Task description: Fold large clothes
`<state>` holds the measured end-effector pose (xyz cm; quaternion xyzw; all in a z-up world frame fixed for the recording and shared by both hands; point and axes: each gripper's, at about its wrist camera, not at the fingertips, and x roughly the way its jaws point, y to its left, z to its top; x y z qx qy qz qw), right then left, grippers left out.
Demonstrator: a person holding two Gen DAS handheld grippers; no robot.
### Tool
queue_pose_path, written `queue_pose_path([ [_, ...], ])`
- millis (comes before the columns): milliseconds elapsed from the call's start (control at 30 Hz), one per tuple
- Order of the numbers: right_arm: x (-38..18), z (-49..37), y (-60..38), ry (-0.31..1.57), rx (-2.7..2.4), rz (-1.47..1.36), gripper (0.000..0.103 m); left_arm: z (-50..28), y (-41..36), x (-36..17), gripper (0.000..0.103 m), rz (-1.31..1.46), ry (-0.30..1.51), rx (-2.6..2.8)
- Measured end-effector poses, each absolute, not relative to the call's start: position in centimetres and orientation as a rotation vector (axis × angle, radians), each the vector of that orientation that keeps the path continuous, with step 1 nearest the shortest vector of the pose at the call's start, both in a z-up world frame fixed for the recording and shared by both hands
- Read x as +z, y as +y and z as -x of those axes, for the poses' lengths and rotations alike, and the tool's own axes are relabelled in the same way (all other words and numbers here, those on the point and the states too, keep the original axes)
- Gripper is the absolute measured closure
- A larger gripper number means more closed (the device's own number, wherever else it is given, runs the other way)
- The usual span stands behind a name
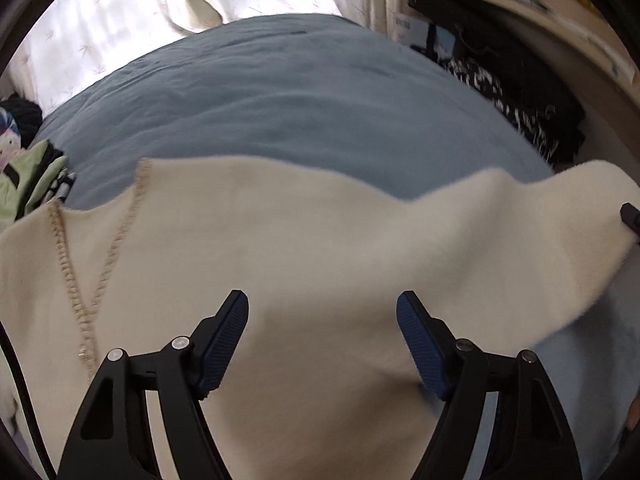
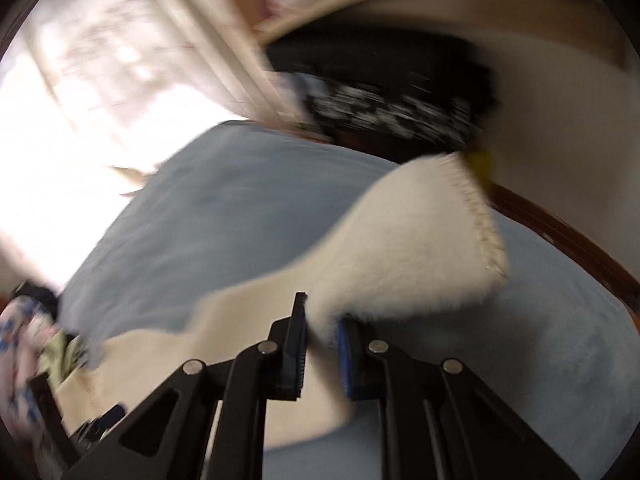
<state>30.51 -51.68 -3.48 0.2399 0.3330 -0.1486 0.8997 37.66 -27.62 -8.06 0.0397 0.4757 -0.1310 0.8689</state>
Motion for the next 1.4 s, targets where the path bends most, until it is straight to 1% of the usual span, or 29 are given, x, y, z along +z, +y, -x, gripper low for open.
queue_pose_path([
  [100, -1.6, -30.6, -44.7, 0.680, -0.142, -0.383, 0.090, -36.7, -22.7, -5.9, 0.027, -0.012, 0.968, -0.283],
  [167, -1.6, -30.5, -39.9, 0.706, -0.045, -0.303, 0.090, -36.2, -19.5, -5.0, 0.027, 0.032, 0.967, -0.292],
  [300, -5.4, -30.5, -32.1, 0.818, 0.006, -0.102, 0.090, -35.1, -15.0, -5.0, 0.027, 0.069, 0.989, -0.317],
  [367, -8.1, -30.4, -29.8, 0.899, 0.012, -0.037, 0.086, -34.4, -13.7, -5.6, 0.027, 0.058, 1.008, -0.327],
  [400, -9.6, -30.3, -29.1, 0.955, 0.021, -0.030, 0.081, -34.1, -13.3, -6.3, 0.027, 0.052, 1.024, -0.336],
  [433, -10.7, -30.2, -28.8, 1.001, 0.029, -0.039, 0.076, -33.9, -13.1, -6.7, 0.027, 0.053, 1.038, -0.347],
  [500, -12.1, -29.5, -28.6, 1.054, 0.046, -0.085, 0.070, -33.4, -12.7, -7.7, 0.027, 0.077, 1.072, -0.371],
  [567, -12.1, -28.4, -29.0, 1.061, 0.042, -0.128, 0.066, -33.3, -12.5, -8.6, 0.027, 0.133, 1.108, -0.407],
  [633, -11.8, -27.0, -30.2, 1.050, 0.039, -0.191, 0.056, -33.4, -12.5, -9.6, 0.028, 0.191, 1.146, -0.439],
  [767, -11.8, -24.7, -31.2, 1.022, 0.033, -0.265, 0.055, -33.2, -13.4, -11.1, 0.032, 0.279, 1.200, -0.497],
  [833, -12.3, -24.8, -31.4, 1.027, 0.030, -0.280, 0.055, -33.2, -14.0, -11.8, 0.038, 0.326, 1.222, -0.530],
  [933, -13.5, -24.8, -31.7, 1.040, 0.026, -0.316, 0.055, -33.2, -14.9, -13.2, 0.043, 0.393, 1.272, -0.563],
  [1100, -14.2, -24.4, -31.9, 1.005, 0.026, -0.340, 0.055, -33.7, -16.4, -16.0, 0.045, 0.419, 1.320, -0.544],
  [1133, -14.5, -24.3, -32.0, 1.000, 0.026, -0.348, 0.055, -33.9, -16.7, -16.4, 0.047, 0.414, 1.315, -0.535],
  [1167, -14.7, -24.2, -32.1, 0.996, 0.027, -0.357, 0.055, -34.0, -16.9, -16.5, 0.053, 0.404, 1.308, -0.521],
  [1200, -14.9, -24.1, -32.2, 0.992, 0.029, -0.369, 0.055, -34.2, -17.2, -16.4, 0.076, 0.365, 1.293, -0.478],
  [1233, -15.0, -24.0, -32.3, 0.989, 0.032, -0.379, 0.055, -34.3, -17.6, -16.3, 0.087, 0.349, 1.286, -0.468],
  [1267, -15.1, -24.0, -32.5, 0.984, 0.036, -0.389, 0.055, -34.6, -18.0, -15.9, 0.087, 0.324, 1.282, -0.456],
  [1333, -15.2, -23.8, -32.7, 0.977, 0.045, -0.410, 0.055, -34.9, -18.9, -13.3, 0.089, 0.233, 1.212, -0.413],
  [1400, -15.3, -23.8, -32.7, 0.972, 0.049, -0.420, 0.055, -35.3, -19.2, -9.3, 0.089, 0.160, 1.092, -0.400],
])
